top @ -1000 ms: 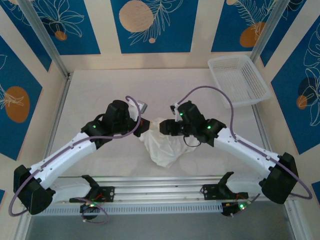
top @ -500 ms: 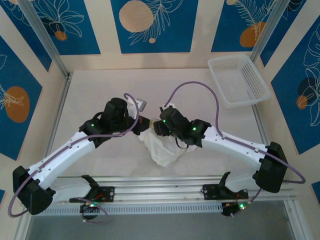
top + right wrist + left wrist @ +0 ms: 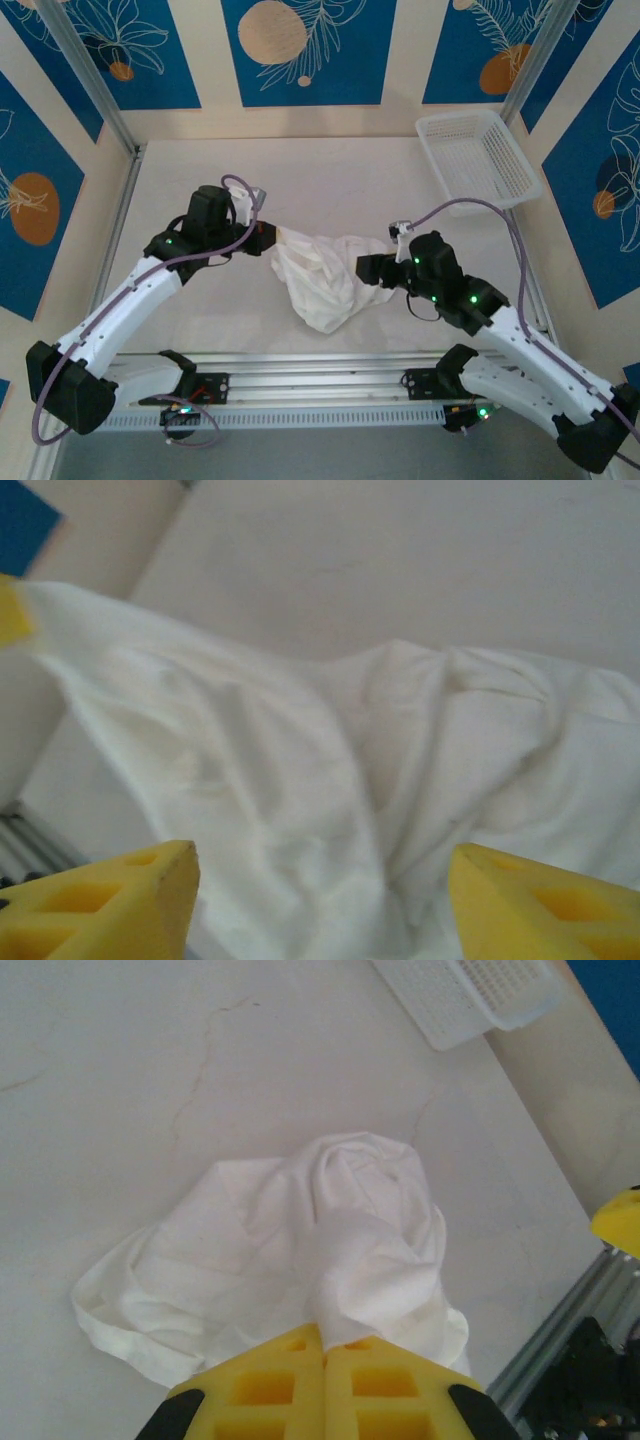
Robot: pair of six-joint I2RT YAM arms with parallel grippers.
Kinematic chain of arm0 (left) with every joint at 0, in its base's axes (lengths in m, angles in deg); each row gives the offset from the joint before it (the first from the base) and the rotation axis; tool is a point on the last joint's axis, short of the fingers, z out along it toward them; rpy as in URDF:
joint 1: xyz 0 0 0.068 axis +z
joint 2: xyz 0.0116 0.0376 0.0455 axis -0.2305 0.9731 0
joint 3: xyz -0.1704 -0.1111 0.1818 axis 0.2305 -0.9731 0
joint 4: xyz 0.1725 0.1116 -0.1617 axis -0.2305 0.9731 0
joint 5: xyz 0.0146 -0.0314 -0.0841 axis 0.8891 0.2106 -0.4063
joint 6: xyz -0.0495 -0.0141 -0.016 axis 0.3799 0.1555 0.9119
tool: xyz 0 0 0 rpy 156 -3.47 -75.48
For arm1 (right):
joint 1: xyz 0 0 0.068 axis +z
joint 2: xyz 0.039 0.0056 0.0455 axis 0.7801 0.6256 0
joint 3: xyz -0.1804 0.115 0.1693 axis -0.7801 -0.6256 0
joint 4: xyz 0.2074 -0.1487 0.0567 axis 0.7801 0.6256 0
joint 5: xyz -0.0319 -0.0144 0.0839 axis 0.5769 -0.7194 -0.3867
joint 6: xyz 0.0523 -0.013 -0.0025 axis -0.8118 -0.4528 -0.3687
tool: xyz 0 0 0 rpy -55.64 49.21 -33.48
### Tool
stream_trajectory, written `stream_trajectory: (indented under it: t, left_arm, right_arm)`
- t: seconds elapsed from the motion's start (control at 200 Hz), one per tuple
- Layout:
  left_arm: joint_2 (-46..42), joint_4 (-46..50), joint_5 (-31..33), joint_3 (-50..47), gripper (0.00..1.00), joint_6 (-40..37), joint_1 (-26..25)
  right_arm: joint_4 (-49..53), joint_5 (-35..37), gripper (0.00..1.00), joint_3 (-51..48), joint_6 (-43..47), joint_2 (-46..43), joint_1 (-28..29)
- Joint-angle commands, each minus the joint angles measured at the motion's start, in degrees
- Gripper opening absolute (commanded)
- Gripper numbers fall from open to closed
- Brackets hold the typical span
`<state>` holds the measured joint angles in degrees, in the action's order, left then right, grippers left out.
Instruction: Fold the inside-out t-shirt
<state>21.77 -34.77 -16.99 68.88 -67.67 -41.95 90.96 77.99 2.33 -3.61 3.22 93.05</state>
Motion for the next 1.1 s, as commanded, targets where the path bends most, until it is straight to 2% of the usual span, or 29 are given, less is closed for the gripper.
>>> stream_trajectory:
  t: [0.0, 0.07, 0.11, 0.15, 0.215, 0.25, 0.31, 0.35, 0.425, 0.495, 0.645, 0.71, 0.865, 0.975, 1.095]
  left_arm:
    - [-0.4, -2.1, -4.5, -0.7, 0.00, 0.4, 0.2]
    - [-0.1, -2.7, -4.8, -0.8, 0.00, 1.1, 0.1]
    - [0.0, -2.8, -4.9, -0.8, 0.00, 1.3, 0.1]
    - [0.0, -2.6, -4.7, -0.8, 0.00, 1.5, 0.1]
    - [-0.1, -2.4, -4.6, -0.7, 0.00, 1.5, 0.1]
    - [-0.1, -2.2, -4.4, -0.5, 0.00, 1.4, 0.1]
    - [0.0, -1.9, -4.3, -0.2, 0.00, 1.2, 0.1]
    - [0.0, -1.6, -4.0, 0.0, 0.00, 1.0, 0.1]
    - [0.2, -1.5, -3.8, 0.0, 0.00, 0.8, 0.1]
    - [0.5, -1.7, -4.2, -0.3, 0.00, 1.0, 0.1]
    - [0.6, -2.3, -4.9, -0.3, 0.00, 1.3, 0.1]
    - [0.2, -2.1, -4.7, -0.1, 0.00, 0.9, 0.1]
    - [-0.9, -0.2, -2.4, 0.2, 0.00, -0.8, 0.2]
    - [-1.4, 0.3, -1.9, -0.3, 0.00, -1.1, 0.2]
    - [-1.3, 0.8, -1.5, -0.4, 0.00, -1.7, 0.3]
  right_arm:
    - [-6.1, 1.8, 0.70, 1.2, 0.8, 2.5, 7.5]
    - [-7.2, 6.7, 0.69, 4.8, 1.3, 8.3, 12.4]
    - [-6.7, 7.9, 0.64, 7.5, -0.3, 12.3, 13.1]
    - [-5.5, 8.7, 0.51, 10.2, -2.9, 16.3, 13.2]
    - [-1.4, 11.8, 0.21, 14.5, -10.8, 22.5, 12.8]
    - [1.2, 12.1, 0.16, 16.3, -15.7, 25.4, 12.2]
    - [2.9, 8.9, 0.17, 18.3, -20.0, 28.9, 11.4]
    - [2.2, 7.1, 0.27, 18.5, -21.3, 30.0, 11.7]
    - [1.5, 6.8, 0.50, 18.0, -23.6, 30.7, 12.9]
    - [2.9, 9.1, 0.58, 17.7, -24.5, 31.0, 13.7]
    - [12.6, 18.2, 0.59, 19.8, -27.4, 33.4, 13.7]
    - [15.3, 20.1, 0.58, 20.6, -29.5, 34.7, 13.1]
    - [18.4, 19.0, 0.48, 21.2, -30.7, 36.6, 10.3]
    - [18.7, 14.8, 0.39, 18.7, -29.9, 34.2, 7.3]
    - [18.0, 8.7, 0.39, 13.0, -29.3, 28.2, 4.0]
